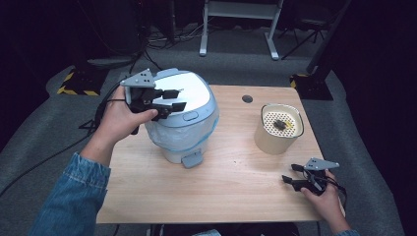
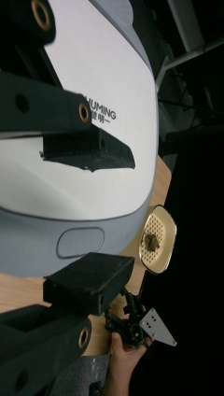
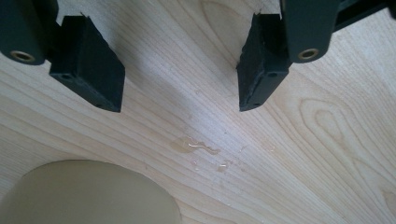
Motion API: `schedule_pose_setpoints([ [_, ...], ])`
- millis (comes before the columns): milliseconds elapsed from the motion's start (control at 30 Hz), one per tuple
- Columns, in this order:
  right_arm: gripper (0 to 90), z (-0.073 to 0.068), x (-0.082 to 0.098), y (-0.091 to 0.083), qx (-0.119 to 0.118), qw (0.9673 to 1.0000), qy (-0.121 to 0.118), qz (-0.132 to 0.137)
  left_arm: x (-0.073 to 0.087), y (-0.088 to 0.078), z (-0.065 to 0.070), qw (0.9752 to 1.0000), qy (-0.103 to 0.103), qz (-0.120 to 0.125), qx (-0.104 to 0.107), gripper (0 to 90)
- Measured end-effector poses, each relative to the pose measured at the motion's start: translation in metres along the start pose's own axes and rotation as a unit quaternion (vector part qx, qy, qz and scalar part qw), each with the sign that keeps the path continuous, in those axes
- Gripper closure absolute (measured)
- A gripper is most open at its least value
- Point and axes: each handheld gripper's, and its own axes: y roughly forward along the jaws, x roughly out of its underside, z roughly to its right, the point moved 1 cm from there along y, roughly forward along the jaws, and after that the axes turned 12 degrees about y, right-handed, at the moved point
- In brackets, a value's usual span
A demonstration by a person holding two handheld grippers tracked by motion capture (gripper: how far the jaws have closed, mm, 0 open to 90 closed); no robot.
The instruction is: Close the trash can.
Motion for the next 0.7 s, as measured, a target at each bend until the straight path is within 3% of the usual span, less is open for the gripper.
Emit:
schedule_pose_setpoints([
  [200, 32.4, 0.0, 0.0, 0.0, 0.0, 1.0, 0.0, 0.0, 0.005, -0.023, 0.024, 0.9997, 0.007, 0.023, -0.001, 39.1],
  [333, 32.4, 0.0, 0.0, 0.0, 0.0, 1.0, -0.001, 0.0, 0.015, -0.038, 0.037, 0.9997, 0.011, 0.022, 0.001, 37.0],
  [467, 32.4, 0.0, 0.0, 0.0, 0.0, 1.0, 0.0, 0.0, 0.026, -0.049, 0.05, 0.9998, 0.014, 0.004, -0.017, 36.0],
  [533, 32.4, 0.0, 0.0, 0.0, 0.0, 1.0, 0.0, 0.0, 0.031, -0.054, 0.056, 0.9988, 0.021, -0.01, -0.044, 34.9],
  [567, 32.3, 0.0, 0.0, 0.0, 0.0, 1.0, 0.0, 0.0, 0.034, -0.056, 0.058, 0.9985, 0.023, -0.012, -0.048, 34.9],
  [700, 32.4, 0.0, 0.0, 0.0, 0.0, 1.0, 0.0, 0.0, 0.05, -0.063, 0.065, 0.9981, 0.003, -0.016, -0.059, 35.6],
])
